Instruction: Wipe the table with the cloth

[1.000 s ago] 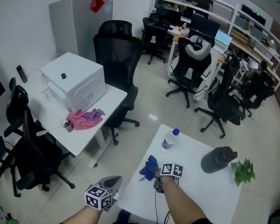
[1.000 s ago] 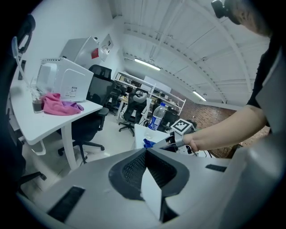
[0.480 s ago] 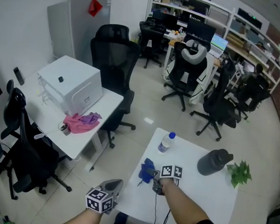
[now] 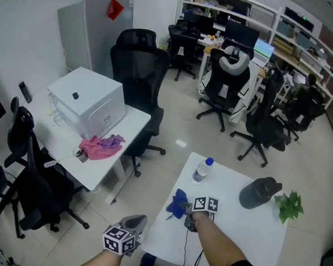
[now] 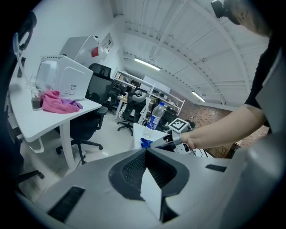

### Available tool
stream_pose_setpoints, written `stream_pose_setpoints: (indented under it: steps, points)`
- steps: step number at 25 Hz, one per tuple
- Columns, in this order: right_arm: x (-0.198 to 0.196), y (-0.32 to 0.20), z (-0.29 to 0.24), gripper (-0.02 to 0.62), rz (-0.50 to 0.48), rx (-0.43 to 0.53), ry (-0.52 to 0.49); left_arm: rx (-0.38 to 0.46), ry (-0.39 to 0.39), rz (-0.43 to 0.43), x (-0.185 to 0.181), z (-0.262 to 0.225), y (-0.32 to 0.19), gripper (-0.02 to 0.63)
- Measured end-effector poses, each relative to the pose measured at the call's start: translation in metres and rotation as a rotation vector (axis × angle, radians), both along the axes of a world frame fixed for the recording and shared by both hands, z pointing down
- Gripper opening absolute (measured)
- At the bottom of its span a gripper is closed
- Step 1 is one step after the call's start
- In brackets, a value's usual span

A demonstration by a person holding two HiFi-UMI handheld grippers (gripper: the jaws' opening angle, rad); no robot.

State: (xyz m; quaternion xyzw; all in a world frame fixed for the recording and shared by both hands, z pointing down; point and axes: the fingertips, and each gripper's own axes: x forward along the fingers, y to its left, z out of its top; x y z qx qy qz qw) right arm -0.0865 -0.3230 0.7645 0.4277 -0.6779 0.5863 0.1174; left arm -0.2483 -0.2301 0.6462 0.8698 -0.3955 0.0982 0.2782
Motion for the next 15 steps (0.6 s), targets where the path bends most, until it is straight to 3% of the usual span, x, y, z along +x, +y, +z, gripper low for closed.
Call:
stream_pose_setpoints:
  steps: [7,9,12,15]
  points:
    - [0.073,0.028,0.001,0.123,0.080,-0.030,0.046,0.019,0.028,0.018,0.014,-0.008,-0.009,0.002]
    - [0.059,0.023,-0.006,0.121,0.063,-0.018,0.029,0.018,0.031,0.024,0.015,-0.008,-0.008,0.002]
    - [0.003,0.003,-0.019,0.123,-0.013,0.032,-0.033,0.014,0.030,0.024,0.013,-0.005,-0.005,0.002]
    - [-0.038,-0.010,-0.012,0.123,-0.078,0.032,-0.019,0.010,0.024,0.012,0.006,-0.004,-0.004,0.002]
